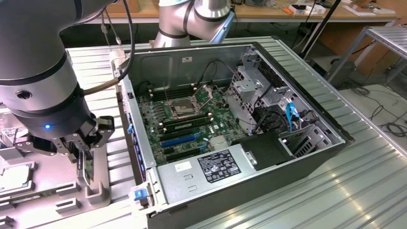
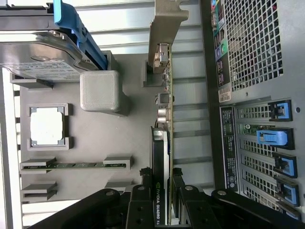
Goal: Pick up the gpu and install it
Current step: 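Pick up the gpu and move the gpu toward the slot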
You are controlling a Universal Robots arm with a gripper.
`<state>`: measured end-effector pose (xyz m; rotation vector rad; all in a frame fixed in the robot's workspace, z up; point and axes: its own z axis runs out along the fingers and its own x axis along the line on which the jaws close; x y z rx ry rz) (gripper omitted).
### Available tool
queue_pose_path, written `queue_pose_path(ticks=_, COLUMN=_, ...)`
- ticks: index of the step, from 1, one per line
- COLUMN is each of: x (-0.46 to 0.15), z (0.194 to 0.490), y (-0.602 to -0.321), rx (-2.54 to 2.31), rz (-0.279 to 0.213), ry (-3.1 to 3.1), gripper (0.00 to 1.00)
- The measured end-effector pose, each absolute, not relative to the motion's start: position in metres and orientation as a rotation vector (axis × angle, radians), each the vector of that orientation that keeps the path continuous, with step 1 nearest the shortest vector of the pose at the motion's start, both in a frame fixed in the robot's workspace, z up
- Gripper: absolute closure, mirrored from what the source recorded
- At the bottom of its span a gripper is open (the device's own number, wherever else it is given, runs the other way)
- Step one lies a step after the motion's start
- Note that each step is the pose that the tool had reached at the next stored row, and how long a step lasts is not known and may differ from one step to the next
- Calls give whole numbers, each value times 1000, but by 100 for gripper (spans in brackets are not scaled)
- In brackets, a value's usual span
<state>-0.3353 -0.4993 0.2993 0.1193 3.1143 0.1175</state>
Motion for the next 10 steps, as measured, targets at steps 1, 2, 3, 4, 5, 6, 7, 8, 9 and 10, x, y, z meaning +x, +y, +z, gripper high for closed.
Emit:
queue_pose_path(ticks=1, x=-335, z=300, y=-499, rx=119, rz=117, ry=3114, gripper=73)
queue_pose_path(ticks=2, x=-335, z=300, y=-499, rx=119, rz=118, ry=3114, gripper=73)
queue_pose_path(ticks=3, x=-335, z=301, y=-499, rx=119, rz=118, ry=3114, gripper=73)
queue_pose_path(ticks=4, x=-335, z=302, y=-499, rx=119, rz=118, ry=3114, gripper=73)
queue_pose_path(ticks=5, x=-335, z=303, y=-499, rx=119, rz=118, ry=3114, gripper=73)
queue_pose_path(ticks=6, x=-335, z=303, y=-499, rx=119, rz=118, ry=3114, gripper=73)
queue_pose_path(ticks=7, x=-335, z=303, y=-499, rx=119, rz=118, ry=3114, gripper=73)
queue_pose_path(ticks=8, x=-335, z=305, y=-499, rx=119, rz=118, ry=3114, gripper=73)
queue_pose_path(ticks=9, x=-335, z=305, y=-499, rx=119, rz=118, ry=3114, gripper=73)
queue_pose_path(ticks=10, x=-335, z=305, y=-499, rx=119, rz=118, ry=3114, gripper=73)
